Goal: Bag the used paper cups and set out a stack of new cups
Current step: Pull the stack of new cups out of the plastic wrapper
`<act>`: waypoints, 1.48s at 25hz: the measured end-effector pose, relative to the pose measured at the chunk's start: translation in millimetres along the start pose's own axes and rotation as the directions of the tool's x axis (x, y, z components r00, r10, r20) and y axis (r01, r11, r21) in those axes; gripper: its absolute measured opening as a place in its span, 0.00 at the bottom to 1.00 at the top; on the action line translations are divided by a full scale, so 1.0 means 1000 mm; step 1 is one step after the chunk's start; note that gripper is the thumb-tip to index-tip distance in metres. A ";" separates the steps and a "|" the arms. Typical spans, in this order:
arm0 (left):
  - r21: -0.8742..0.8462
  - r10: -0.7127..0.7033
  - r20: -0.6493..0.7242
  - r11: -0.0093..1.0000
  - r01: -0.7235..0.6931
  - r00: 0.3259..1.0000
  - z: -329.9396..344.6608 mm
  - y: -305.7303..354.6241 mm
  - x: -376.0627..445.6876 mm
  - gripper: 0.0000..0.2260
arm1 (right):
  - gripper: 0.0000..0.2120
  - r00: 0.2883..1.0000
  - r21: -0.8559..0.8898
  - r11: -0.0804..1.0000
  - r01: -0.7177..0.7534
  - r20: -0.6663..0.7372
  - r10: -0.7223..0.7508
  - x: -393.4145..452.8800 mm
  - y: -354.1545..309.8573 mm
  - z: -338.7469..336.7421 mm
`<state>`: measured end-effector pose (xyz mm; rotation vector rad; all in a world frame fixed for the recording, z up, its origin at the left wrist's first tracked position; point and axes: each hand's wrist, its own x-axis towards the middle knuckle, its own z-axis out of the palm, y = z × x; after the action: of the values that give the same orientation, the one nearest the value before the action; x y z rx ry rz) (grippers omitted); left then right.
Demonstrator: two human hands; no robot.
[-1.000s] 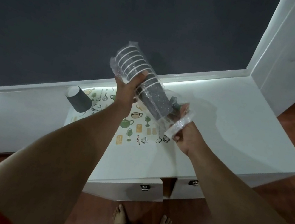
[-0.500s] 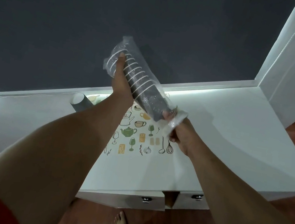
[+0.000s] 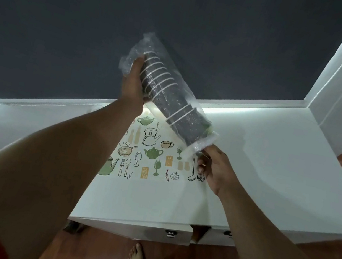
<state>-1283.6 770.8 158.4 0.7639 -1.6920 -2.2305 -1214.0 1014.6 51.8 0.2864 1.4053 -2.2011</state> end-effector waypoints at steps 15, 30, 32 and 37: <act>0.146 0.125 -0.272 0.985 -0.087 0.954 0.005 0.021 -0.001 0.12 | 0.17 0.998 0.422 0.904 -0.065 0.004 0.070 -0.001 0.014 0.032; 0.128 0.070 -0.044 0.990 -0.064 0.997 -0.007 -0.002 0.003 0.15 | 0.14 0.993 0.636 0.768 0.079 -0.122 -0.001 0.010 0.016 0.039; 0.212 0.100 -0.155 0.975 -0.066 0.983 -0.011 -0.011 0.003 0.13 | 0.12 0.988 0.652 0.750 0.110 -0.157 -0.008 0.009 0.012 0.040; 0.422 0.220 -0.104 0.893 -0.157 0.970 -0.016 -0.042 -0.006 0.07 | 0.22 0.971 0.726 0.678 0.117 -0.225 0.073 0.008 0.010 0.041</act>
<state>-1265.1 773.4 117.6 0.7904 -2.0878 -1.6613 -1211.8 972.2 58.3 0.8422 0.5155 -2.7332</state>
